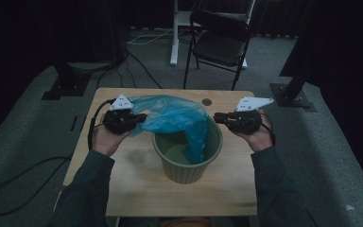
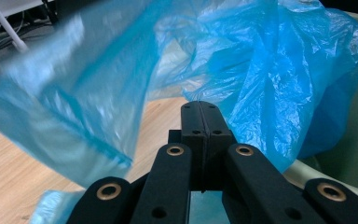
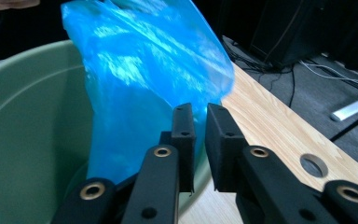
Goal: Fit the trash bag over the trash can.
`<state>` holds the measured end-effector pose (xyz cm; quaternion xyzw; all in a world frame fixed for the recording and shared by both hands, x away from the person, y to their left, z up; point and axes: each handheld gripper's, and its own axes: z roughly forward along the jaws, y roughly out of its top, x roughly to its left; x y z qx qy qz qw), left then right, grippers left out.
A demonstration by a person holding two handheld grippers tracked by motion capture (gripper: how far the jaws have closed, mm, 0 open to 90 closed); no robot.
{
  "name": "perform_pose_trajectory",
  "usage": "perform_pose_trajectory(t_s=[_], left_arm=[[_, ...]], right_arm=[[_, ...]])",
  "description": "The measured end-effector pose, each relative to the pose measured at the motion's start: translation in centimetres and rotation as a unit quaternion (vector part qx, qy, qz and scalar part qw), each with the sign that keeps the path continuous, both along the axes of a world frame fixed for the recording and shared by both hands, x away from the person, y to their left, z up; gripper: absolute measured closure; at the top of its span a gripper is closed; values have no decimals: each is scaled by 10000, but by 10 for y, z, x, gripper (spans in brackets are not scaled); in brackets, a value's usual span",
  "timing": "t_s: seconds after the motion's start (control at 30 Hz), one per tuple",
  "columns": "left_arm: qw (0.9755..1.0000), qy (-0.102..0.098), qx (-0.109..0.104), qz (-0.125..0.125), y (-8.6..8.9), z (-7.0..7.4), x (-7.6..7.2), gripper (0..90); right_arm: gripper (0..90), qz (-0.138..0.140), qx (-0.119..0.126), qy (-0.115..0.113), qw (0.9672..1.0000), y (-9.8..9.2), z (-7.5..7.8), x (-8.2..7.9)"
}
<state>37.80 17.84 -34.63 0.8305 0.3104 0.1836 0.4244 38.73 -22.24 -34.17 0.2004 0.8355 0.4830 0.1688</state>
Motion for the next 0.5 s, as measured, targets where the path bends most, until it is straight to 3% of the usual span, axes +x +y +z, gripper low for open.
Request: perform_pose_trajectory(t_s=[0.17,0.5], left_arm=[[10000,-3,21,-34,-2,0,0,899],[9999,-27,15,-103,-6,0,-1,899]], right_arm=[[731,25,-120,44,9999,11,3,7],[673,-198,-32,172,9997,23,3,35]])
